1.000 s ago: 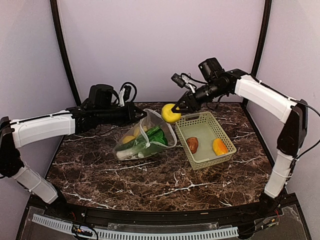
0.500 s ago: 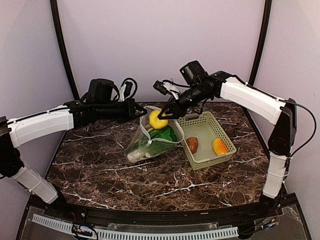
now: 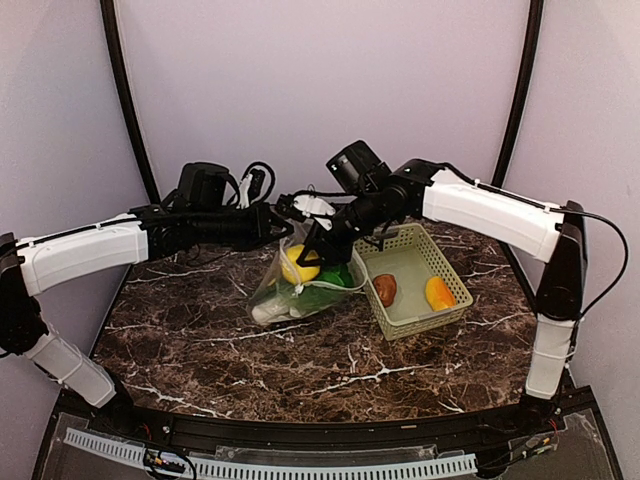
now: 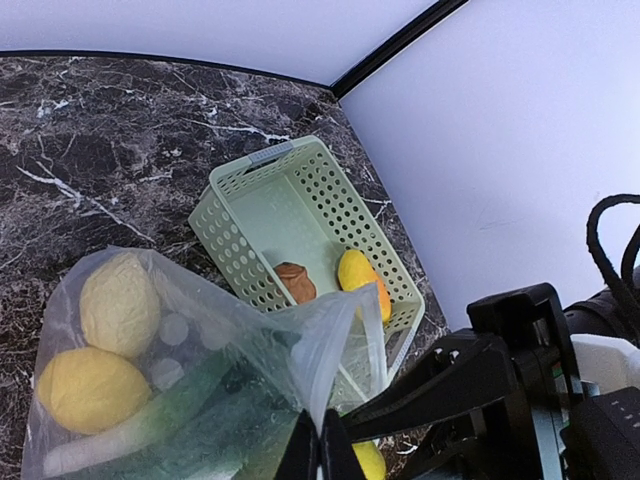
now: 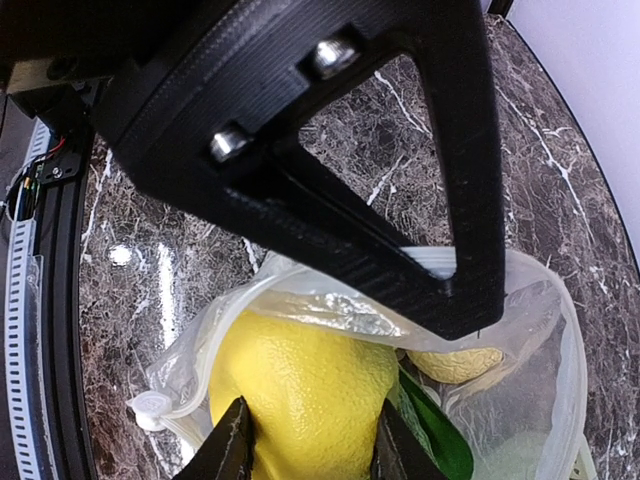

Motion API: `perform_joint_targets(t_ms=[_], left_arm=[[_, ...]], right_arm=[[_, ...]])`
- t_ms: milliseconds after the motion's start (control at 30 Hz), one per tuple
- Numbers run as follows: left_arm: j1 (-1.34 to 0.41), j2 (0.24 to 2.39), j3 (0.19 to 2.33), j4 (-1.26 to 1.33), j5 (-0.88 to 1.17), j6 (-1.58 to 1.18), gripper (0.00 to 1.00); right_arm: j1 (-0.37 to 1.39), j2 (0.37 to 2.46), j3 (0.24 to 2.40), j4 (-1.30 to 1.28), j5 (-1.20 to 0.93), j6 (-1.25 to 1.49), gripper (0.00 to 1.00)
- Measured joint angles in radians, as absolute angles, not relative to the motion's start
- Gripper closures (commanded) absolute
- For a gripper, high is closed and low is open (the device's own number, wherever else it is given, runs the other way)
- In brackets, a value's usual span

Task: Place the food in the zip-top bag and seal the zipper
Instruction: Place the fake fruit in the zipper food storage bag.

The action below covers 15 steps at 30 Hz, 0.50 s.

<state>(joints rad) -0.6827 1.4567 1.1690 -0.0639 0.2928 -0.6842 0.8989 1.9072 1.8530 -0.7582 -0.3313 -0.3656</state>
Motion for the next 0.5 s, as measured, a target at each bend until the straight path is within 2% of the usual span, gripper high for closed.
perform_joint_targets(t_ms=[167,400,500], left_arm=[[-0.683,1.456,1.147,-0.057,0.292,-0.697,0.99],[-0.68,1.432,1.104,-0.062,0.27,-0.711,0.99],[-0.681,1.412,1.099,-0.061,0.261,-0.711,0.99]], right_arm=[[0.897,1.946,1.854,-0.764,-0.382,-0.347,0.58],[0.896,2.03,1.855,-0.782,-0.447,-0.306,0.25],[0.895,2.029,1.861,-0.803,-0.467,-0.301,0.23]])
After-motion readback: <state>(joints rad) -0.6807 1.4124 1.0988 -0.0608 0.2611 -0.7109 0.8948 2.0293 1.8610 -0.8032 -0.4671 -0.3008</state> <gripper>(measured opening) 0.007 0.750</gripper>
